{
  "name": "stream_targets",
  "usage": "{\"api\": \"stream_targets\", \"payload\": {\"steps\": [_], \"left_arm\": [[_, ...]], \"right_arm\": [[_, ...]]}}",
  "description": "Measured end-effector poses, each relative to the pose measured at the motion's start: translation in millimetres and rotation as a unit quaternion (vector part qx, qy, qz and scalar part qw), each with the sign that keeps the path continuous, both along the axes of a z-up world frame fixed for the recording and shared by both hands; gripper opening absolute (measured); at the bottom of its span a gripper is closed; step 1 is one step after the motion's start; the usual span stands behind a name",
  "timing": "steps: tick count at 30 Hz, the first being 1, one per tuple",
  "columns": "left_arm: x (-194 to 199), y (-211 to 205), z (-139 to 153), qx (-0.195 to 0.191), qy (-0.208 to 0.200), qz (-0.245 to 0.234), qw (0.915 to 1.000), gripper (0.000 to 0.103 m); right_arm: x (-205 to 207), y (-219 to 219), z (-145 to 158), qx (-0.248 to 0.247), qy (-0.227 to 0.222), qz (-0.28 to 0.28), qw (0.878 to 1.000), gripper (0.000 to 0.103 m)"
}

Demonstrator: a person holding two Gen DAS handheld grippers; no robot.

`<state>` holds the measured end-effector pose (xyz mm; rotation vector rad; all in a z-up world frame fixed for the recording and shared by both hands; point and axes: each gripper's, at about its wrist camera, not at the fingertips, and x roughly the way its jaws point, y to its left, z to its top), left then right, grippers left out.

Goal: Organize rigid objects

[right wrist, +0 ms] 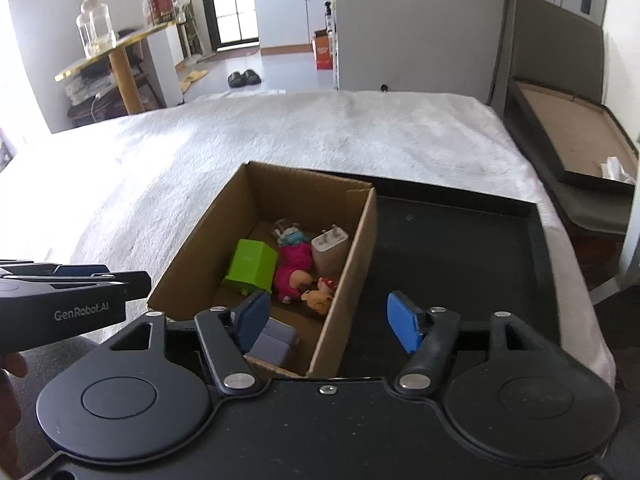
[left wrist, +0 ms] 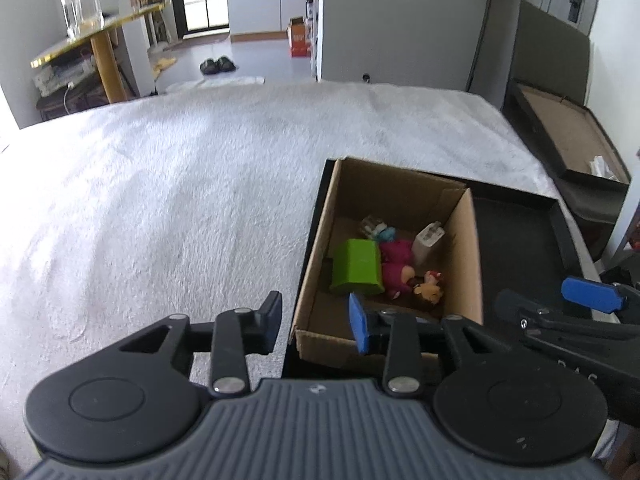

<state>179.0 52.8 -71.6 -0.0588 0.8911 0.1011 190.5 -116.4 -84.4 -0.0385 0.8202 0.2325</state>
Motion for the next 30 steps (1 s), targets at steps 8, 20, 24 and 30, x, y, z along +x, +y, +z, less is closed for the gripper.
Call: {"api": "stream_targets", "payload": {"steps": [8, 20, 24, 30], "left_arm": [[-18.9, -19.4, 22.6, 0.009, -0.023, -0.007, 0.9997, 0.035], [-43.9, -41.3, 40.7, 0.032, -0.044, -0.017, 0.9984, 0.076], [-52.7, -44.5, 46.0, 0.033, -0.049, -0.022, 0.998, 0.081], [-62.4, -48.4, 56.0, 0.039, -0.052, -0.032, 0.9974, 0.091]], "right_arm": [[-21.0, -24.8, 18.1, 0.015, -0.03, -0.013, 0.999, 0.083], [-48.8, -55.8, 32.8, 0.033, -0.06, -0.046, 0.997, 0.103], [-54.9, -62.6, 35.1, 0.044, -0.057, -0.051, 0.996, 0.103], [-63.7, -70.9, 41.6, 0.059, -0.054, -0.052, 0.995, 0.103]]}}
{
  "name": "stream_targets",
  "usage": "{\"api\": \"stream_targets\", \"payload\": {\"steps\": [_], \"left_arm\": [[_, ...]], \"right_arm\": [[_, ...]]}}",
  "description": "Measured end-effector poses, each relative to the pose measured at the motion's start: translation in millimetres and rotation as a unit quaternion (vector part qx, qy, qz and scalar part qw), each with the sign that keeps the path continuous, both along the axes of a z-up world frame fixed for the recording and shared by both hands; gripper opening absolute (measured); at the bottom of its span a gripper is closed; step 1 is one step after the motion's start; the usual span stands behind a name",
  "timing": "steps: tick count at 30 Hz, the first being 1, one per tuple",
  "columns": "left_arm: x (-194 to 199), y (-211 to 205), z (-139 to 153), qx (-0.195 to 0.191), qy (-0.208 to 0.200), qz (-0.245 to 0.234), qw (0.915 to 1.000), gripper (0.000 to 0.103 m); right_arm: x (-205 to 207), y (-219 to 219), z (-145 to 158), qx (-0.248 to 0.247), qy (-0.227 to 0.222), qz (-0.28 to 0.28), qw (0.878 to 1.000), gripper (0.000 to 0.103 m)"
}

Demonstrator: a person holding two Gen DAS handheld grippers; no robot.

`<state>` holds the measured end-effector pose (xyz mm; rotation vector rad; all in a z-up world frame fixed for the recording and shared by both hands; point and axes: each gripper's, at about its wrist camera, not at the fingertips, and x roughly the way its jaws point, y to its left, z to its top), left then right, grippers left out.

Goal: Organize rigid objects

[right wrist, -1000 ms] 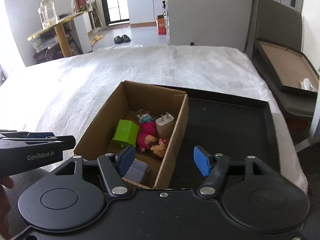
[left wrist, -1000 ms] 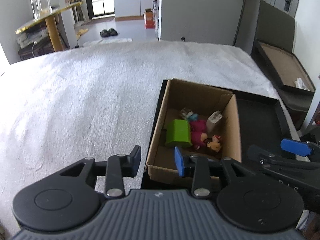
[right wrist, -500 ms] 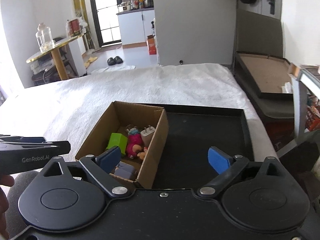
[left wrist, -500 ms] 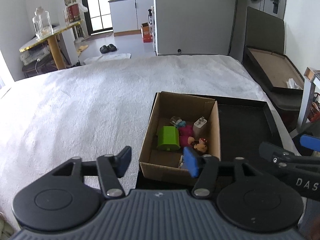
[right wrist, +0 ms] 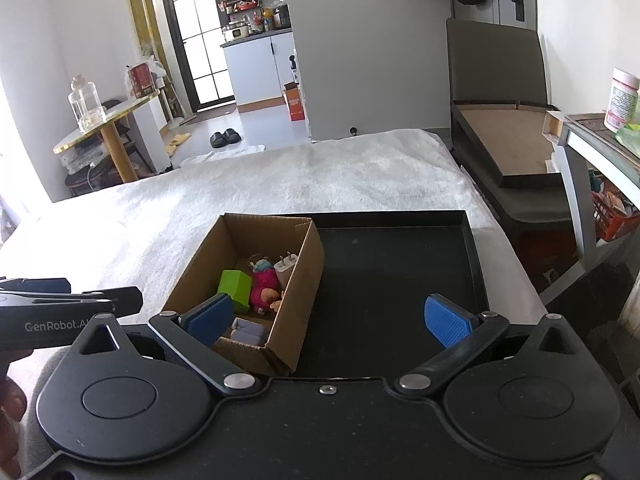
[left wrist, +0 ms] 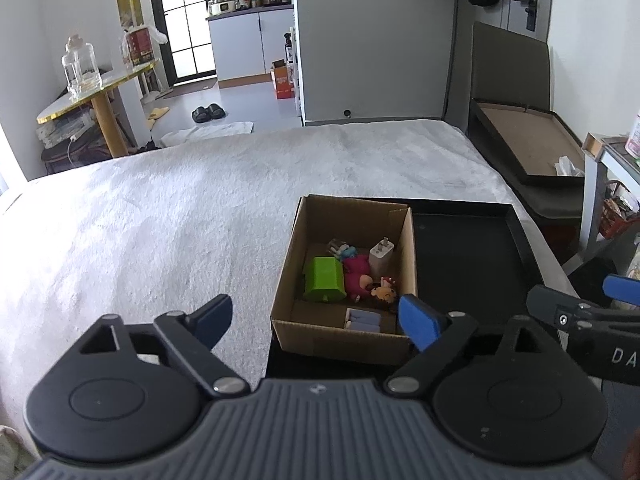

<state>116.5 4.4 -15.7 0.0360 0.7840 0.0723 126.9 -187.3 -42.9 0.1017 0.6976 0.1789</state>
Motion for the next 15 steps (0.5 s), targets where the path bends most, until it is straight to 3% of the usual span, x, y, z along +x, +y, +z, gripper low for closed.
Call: {"api": "stream_targets", "payload": {"steps": [15], "left_arm": [[-27.0, 7.7, 30.9, -0.015, -0.013, -0.002, 0.9998, 0.099]], "right_arm": [[-22.3, -11.4, 23.6, 0.024, 0.01, -0.016, 1.0, 0.103]]}}
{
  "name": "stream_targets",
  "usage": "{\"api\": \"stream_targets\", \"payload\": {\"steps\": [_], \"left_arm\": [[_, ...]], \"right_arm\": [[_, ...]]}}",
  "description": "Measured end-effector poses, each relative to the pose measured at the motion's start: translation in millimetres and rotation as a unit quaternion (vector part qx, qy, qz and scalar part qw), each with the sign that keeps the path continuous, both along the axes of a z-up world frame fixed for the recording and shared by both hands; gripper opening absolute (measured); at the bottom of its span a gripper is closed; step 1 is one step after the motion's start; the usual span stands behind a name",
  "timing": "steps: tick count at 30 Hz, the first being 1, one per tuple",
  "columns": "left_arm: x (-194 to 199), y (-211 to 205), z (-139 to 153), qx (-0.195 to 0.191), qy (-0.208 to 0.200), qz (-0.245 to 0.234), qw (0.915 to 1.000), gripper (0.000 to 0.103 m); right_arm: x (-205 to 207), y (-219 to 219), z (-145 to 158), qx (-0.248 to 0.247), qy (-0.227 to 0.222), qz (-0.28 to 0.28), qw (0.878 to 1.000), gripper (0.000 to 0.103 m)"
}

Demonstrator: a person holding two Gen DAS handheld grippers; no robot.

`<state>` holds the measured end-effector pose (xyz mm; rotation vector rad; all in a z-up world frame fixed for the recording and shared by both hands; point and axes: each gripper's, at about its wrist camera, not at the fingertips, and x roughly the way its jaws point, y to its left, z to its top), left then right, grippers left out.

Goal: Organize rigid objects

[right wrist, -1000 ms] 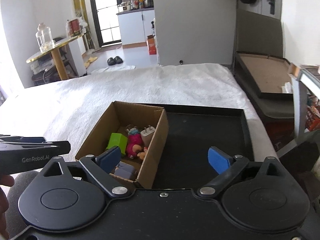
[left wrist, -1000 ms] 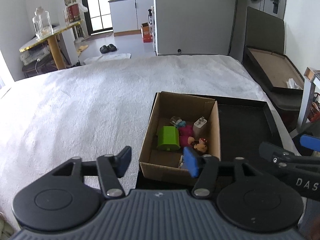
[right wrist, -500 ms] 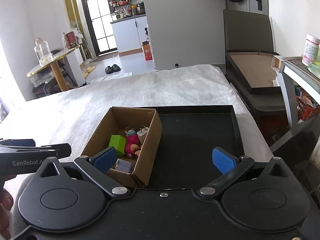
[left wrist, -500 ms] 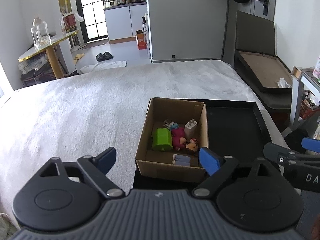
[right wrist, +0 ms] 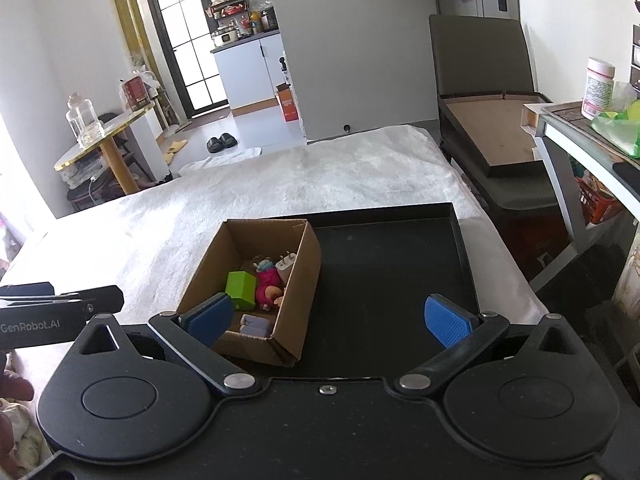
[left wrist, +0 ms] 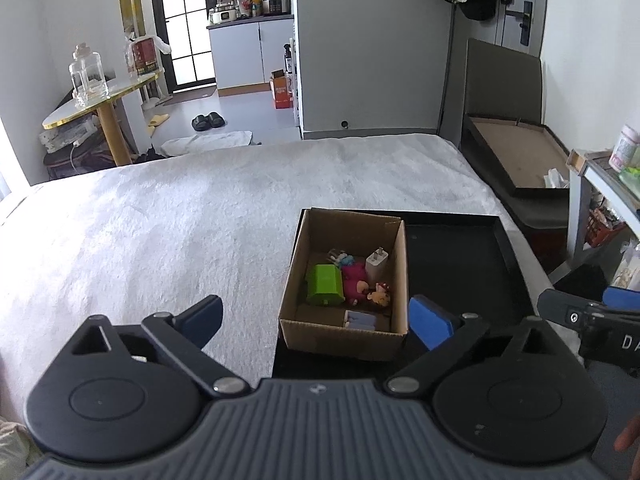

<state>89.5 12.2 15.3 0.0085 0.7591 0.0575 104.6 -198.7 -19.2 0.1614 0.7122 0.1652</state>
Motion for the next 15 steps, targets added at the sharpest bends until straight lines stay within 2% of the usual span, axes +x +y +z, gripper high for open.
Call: {"api": "stream_targets", "payload": {"steps": [15], "left_arm": [[-43.4, 3.7, 23.3, -0.017, -0.02, -0.022, 0.9994, 0.1]], "right_arm": [[-39.9, -9.2, 26.8, 0.003, -0.012, -0.013, 1.0, 0.103]]}}
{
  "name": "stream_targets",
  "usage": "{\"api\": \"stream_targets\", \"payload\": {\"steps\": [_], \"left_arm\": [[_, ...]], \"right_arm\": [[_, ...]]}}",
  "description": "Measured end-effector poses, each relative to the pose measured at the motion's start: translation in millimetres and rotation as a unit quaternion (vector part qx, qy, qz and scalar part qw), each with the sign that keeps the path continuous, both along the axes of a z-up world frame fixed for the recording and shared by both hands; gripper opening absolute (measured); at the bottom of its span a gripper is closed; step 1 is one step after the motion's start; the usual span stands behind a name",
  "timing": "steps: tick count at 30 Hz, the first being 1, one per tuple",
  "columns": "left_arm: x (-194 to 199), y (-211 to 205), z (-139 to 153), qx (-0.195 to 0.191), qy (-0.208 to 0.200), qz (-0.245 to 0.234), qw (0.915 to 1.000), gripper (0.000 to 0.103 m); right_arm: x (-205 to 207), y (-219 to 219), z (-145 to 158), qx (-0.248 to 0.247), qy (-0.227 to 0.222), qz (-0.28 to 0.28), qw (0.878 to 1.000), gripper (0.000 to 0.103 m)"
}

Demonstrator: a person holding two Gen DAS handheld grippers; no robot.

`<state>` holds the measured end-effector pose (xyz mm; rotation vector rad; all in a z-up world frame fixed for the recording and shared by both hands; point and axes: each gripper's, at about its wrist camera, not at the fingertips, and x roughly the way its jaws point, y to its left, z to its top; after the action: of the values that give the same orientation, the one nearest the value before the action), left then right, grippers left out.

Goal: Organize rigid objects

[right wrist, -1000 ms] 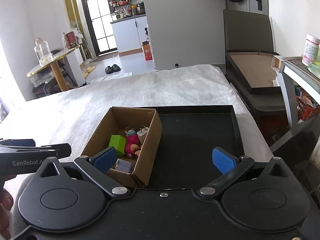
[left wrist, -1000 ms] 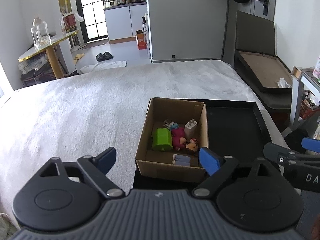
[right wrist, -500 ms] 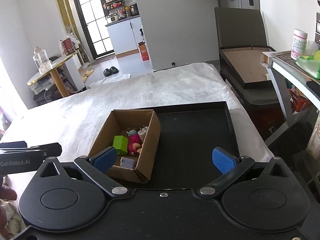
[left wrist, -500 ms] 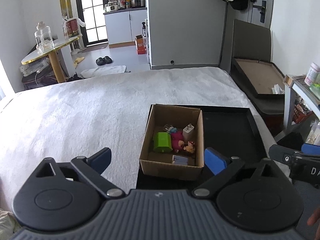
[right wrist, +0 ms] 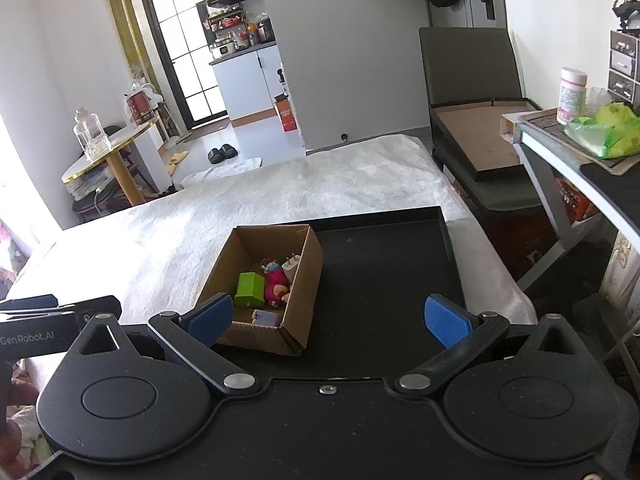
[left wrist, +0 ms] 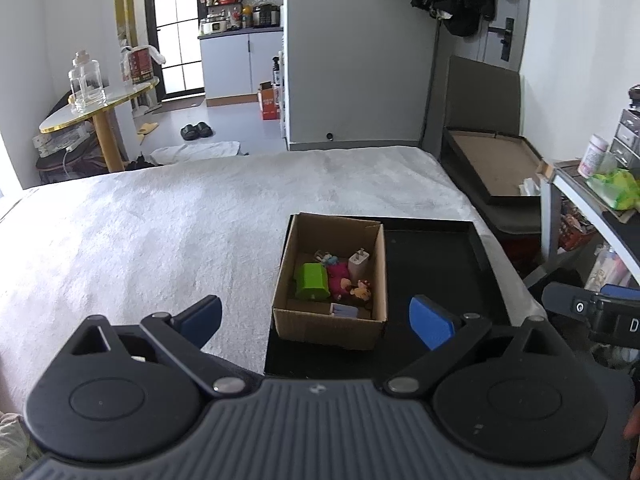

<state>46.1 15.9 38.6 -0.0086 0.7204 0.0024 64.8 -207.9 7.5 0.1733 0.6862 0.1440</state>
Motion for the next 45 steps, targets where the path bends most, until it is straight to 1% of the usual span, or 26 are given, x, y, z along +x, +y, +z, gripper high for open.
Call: {"api": "stream_targets", "payload": {"steps": [6, 9, 13, 22, 29, 32, 45], "left_arm": [[-11.6, -0.4, 9.3, -0.005, -0.01, -0.007, 0.9999, 0.1], [-18.1, -1.4, 13.7, -0.005, -0.017, -0.007, 0.9998, 0.1], [-28.3, -2.7, 17.8, -0.005, -0.019, -0.009, 0.9998, 0.1], [-43.4, -2.9, 21.6, 0.004, -0.022, -0.016, 0.9996, 0.1], [-48.8, -1.9, 23.9, 0.005, -0.024, -0.015, 0.9996, 0.1], [-49.9, 0.3, 25.3, -0.001, -0.023, -0.014, 0.9996, 0.1], [-49.5, 0.9, 26.6, -0.002, -0.023, -0.011, 0.9997, 0.1]], "right_arm": [[-15.0, -2.3, 15.8, -0.011, -0.014, -0.004, 1.0, 0.103], [-21.2, -6.0, 21.3, -0.004, -0.015, -0.009, 1.0, 0.103], [-27.8, -7.2, 25.3, -0.007, -0.012, -0.012, 1.0, 0.103], [-35.1, -1.5, 32.2, -0.015, -0.022, -0.008, 1.0, 0.103], [-40.1, 6.0, 30.7, -0.016, -0.016, 0.005, 1.0, 0.103], [-42.4, 9.8, 29.4, -0.021, -0.014, 0.008, 1.0, 0.103], [-43.8, 14.4, 30.0, -0.026, -0.011, 0.009, 1.0, 0.103]]}}
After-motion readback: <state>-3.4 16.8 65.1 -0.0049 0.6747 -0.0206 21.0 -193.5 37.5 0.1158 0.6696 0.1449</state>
